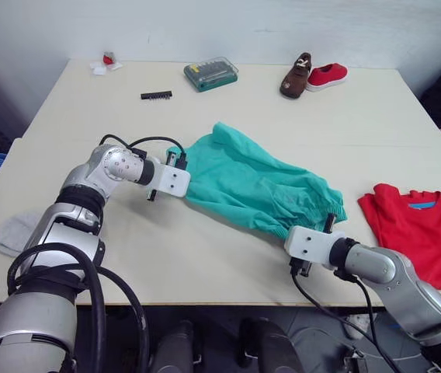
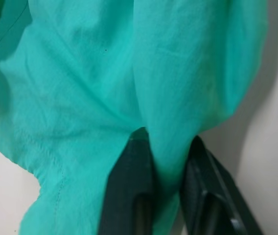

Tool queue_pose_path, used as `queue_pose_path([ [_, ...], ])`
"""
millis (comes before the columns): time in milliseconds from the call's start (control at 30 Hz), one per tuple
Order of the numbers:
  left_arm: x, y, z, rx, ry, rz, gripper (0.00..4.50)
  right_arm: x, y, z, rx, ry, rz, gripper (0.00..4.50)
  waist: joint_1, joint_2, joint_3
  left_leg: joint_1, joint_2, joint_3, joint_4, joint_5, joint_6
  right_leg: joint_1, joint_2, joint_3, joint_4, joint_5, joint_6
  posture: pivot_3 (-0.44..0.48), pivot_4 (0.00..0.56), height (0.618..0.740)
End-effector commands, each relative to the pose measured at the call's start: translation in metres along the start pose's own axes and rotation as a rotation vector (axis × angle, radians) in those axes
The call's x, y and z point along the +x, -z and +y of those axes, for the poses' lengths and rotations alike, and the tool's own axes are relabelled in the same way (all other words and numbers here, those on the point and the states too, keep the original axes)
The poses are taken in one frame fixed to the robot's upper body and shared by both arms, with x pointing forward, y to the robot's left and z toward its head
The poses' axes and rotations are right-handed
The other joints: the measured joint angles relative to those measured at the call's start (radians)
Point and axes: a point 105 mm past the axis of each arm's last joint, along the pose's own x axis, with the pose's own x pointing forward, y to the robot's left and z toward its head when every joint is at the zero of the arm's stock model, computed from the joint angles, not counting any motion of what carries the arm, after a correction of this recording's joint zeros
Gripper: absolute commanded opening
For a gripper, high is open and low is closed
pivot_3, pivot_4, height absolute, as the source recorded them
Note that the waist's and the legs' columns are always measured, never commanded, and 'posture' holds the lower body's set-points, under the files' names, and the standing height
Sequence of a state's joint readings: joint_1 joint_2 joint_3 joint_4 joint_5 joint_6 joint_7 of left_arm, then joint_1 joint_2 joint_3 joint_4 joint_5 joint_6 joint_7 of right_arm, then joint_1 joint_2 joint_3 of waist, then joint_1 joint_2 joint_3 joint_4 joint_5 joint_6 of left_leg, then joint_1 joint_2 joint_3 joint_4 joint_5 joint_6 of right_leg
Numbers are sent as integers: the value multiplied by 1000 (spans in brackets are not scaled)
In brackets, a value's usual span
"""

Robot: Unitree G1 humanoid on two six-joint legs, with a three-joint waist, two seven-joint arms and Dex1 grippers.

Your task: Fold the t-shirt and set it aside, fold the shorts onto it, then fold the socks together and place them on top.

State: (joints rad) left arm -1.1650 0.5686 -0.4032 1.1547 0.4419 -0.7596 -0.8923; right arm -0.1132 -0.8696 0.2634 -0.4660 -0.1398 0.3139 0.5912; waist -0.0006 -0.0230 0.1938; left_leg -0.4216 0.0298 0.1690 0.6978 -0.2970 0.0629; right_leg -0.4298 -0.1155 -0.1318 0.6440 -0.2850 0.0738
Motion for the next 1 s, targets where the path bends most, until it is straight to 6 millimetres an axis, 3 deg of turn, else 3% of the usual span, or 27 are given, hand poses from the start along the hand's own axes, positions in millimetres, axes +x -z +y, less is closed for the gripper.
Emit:
queue_pose_path([
  [33,-9,-5,-10,12,59,-56,18,-11,-9,-5,-39,-16,-64,0,-1,0,0,0,0,0,0,0,0,0,0,0,0,0,0,0,150,740],
  [133,-19,-8,-23,-4,132,-95,18,-18,-12,-1,-65,-62,-106,0,-5,0,0,0,1,0,-1,0,0,0,1,0,0,0,0,0,150,740],
  [267,-50,-21,-70,-111,350,-144,18,-31,-10,16,-179,-199,-176,0,-19,0,0,1,1,1,-2,-1,-2,0,2,1,0,-1,-1,0,150,740],
  [500,-78,-45,-125,-230,382,-79,18,-30,5,16,-407,-259,-252,0,-29,1,0,15,1,3,-6,-2,-5,9,1,7,1,-7,0,0,150,740],
  [700,-72,-48,-130,-327,204,-39,18,-25,16,15,-435,-296,-267,0,-15,1,0,22,0,-2,-9,-3,-7,15,0,7,1,-11,-1,0,150,740],
  [967,-71,-42,-126,-429,137,-59,18,-30,14,12,-378,-301,-270,0,-6,2,0,23,1,-1,-10,-4,-9,15,0,7,1,-11,-2,0,150,740],
  [1000,-73,-45,-127,-463,138,-92,222,-34,14,15,-326,-317,-268,279,-5,2,0,24,1,-1,-10,-4,-9,15,0,7,1,-11,-3,0,150,740],
])
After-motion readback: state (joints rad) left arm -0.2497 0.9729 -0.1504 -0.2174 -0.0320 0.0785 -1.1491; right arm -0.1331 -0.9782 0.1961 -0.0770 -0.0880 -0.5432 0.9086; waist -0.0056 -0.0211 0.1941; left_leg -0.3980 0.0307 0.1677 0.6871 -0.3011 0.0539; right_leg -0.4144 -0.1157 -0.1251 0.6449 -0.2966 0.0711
